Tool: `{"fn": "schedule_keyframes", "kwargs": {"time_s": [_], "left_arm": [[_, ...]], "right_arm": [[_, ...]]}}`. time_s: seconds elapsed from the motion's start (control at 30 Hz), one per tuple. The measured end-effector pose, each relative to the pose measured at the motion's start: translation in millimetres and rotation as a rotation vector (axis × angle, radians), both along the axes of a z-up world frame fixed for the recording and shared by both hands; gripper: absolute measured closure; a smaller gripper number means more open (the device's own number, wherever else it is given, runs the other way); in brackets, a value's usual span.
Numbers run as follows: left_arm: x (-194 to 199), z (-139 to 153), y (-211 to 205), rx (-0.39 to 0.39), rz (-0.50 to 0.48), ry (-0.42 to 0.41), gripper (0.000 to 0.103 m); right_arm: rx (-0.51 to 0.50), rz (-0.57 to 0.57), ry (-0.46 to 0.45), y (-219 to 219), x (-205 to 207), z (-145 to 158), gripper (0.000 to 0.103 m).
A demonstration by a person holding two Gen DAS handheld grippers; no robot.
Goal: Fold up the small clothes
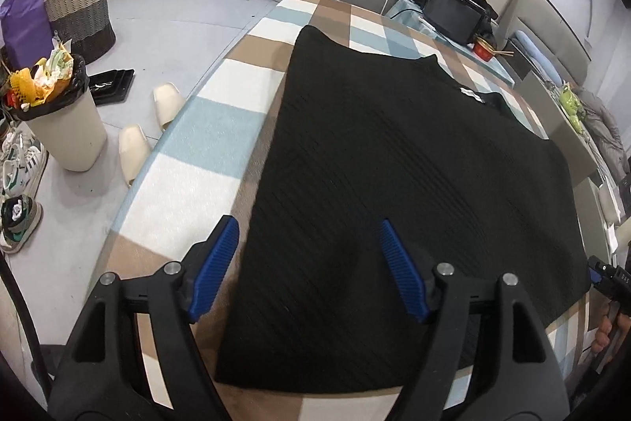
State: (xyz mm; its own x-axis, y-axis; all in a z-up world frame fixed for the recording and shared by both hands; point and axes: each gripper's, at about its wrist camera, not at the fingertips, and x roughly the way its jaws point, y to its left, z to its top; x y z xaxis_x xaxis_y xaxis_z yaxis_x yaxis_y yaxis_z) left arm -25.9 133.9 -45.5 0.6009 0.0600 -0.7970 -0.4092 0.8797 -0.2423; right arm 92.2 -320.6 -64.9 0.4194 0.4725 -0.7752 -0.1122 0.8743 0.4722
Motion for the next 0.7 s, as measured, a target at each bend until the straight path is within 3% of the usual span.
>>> {"fn": "schedule_keyframes", "kwargs": {"time_s": [0.13,0.23,0.33,0.53,0.7], "left_arm": [[-4.6,3.1,-11.6,0.014,-0.009,-0.015,0.025],[-1.0,8.4,-19.5,0.03,-0.038,-0.019,0.022],[4.8,12.3,-22.7,0.039,-0.053,-0.023,0.021],[18.6,12.3,-15.5,0.025,-0.023,-0.002,0.019],[18.9,8.8,-12.3,0.033,0.045,0.002,0.019]], "right_arm": [[0.059,0.022,0.0,2.4,-2.2,-0.3,0.041],[0.163,0.009,0.003,-1.6,0.5,-3.5,0.042],[0.216,-0.004,-0.004,-3.8,1.9,-2.5,0.047],[0.19,0.012,-0.044,-6.1,-5.3,11.9,0.047],[0.179,0.114,-0.082,0.2,-4.0,21.5,0.047]]}}
